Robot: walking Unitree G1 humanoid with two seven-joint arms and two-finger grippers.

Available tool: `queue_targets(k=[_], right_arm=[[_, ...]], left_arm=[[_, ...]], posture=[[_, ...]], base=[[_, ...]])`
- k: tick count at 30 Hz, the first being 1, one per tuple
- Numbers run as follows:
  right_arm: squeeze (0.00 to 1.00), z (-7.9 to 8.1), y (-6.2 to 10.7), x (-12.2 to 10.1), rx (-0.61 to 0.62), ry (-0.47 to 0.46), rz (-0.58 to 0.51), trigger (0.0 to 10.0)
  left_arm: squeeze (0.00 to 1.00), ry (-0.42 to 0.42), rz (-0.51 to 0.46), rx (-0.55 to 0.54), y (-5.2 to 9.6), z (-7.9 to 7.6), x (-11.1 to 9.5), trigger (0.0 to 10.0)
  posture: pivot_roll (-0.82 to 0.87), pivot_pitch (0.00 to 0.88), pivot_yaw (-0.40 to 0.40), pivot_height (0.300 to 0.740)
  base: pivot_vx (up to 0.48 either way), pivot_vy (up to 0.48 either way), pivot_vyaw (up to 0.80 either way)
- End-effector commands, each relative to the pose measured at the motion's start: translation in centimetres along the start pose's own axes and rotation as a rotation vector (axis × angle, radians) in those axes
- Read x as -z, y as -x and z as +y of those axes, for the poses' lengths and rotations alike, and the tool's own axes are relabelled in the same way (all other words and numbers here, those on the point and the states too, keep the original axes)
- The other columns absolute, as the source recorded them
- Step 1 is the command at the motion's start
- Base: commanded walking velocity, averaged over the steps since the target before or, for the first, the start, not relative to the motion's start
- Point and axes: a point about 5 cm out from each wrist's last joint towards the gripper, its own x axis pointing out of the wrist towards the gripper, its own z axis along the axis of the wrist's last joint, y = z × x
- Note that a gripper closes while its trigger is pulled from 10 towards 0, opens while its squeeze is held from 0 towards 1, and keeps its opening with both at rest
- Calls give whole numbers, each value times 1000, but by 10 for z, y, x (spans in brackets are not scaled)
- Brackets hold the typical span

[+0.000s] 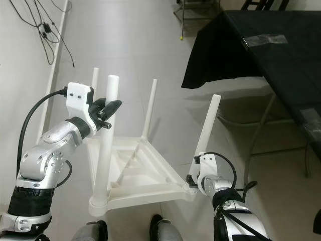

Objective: Building children table

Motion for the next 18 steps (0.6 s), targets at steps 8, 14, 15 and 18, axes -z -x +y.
queue_targets(k=[8,14,15,18], right_arm=[[0,5,-3,8,14,-92,-32,10000],[0,-4,-1,-2,41,-118,-109,10000],[0,-8,0,-5,54,-123,-129,10000],[0,-13,1,-8,71,-128,-145,10000]], left_arm=[[0,-59,-267,214,9,-27,-72,10000],[0,-48,-306,256,16,-30,-90,10000],[0,-42,-321,275,18,-31,-97,10000],[0,-44,-333,288,21,-32,-103,10000]], posture=[[173,332,-69,740],[186,341,-78,740],[185,343,-82,740],[187,344,-87,740]], base=[[0,0,0],[0,0,0],[0,0,0],[0,0,0]])
